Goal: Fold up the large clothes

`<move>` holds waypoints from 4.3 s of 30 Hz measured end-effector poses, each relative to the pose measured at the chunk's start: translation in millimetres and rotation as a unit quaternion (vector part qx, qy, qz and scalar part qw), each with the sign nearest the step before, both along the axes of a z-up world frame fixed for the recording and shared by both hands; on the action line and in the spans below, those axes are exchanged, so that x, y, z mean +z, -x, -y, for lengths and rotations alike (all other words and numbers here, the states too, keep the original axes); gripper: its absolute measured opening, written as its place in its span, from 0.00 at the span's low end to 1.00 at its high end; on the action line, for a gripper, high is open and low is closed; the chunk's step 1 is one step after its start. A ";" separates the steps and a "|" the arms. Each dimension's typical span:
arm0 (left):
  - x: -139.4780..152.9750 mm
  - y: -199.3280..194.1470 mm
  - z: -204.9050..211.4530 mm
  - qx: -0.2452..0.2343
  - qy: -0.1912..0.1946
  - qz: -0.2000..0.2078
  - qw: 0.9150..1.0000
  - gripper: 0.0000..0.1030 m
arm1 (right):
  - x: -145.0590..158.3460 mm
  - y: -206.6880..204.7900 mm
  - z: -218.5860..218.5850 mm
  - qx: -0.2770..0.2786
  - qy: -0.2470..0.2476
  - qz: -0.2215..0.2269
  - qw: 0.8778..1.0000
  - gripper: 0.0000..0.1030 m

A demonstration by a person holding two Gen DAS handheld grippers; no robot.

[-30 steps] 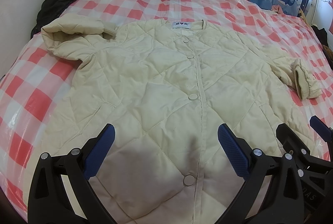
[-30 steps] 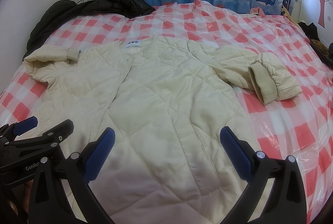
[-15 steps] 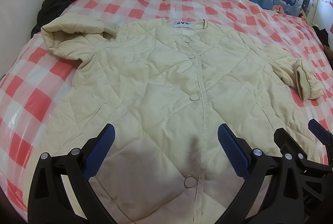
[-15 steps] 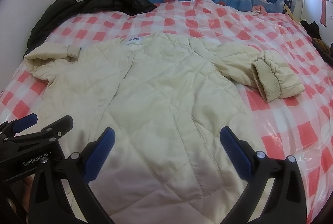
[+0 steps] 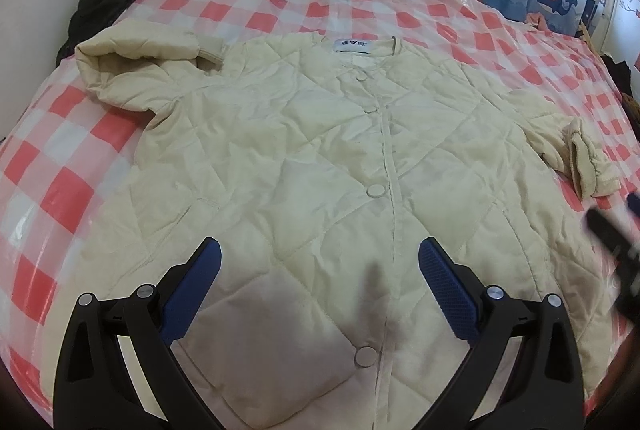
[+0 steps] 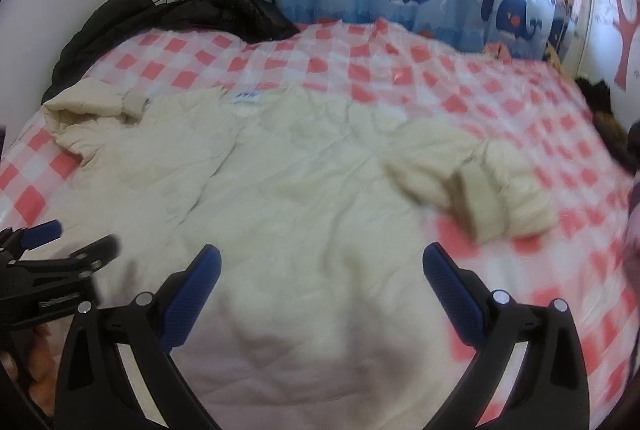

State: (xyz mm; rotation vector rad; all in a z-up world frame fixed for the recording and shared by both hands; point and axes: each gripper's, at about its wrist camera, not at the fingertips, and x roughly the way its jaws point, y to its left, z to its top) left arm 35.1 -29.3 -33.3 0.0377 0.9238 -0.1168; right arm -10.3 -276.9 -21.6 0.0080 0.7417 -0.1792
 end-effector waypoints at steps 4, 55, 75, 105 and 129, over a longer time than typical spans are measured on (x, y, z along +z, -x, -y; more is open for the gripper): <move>2.5 1.3 0.9 -0.003 0.000 0.003 1.000 0.92 | 8.5 -8.8 65.2 -0.032 0.022 0.009 0.999 0.95; 16.8 -162.5 -30.4 -0.035 -0.337 0.074 0.938 0.92 | -35.3 -27.5 -11.6 0.087 -0.353 -0.024 0.931 0.82; 127.3 -270.5 -256.7 0.270 -0.129 0.079 0.951 0.14 | -84.8 -26.7 -17.8 0.059 -0.338 -0.082 0.936 0.84; -32.4 56.2 -217.3 0.056 0.060 -0.106 0.991 0.86 | -32.5 81.1 70.9 0.018 -0.249 -0.085 0.965 0.89; -23.7 -17.7 43.7 -0.027 0.124 0.031 0.991 0.91 | -91.3 59.4 380.4 -0.234 -0.519 0.097 0.816 0.89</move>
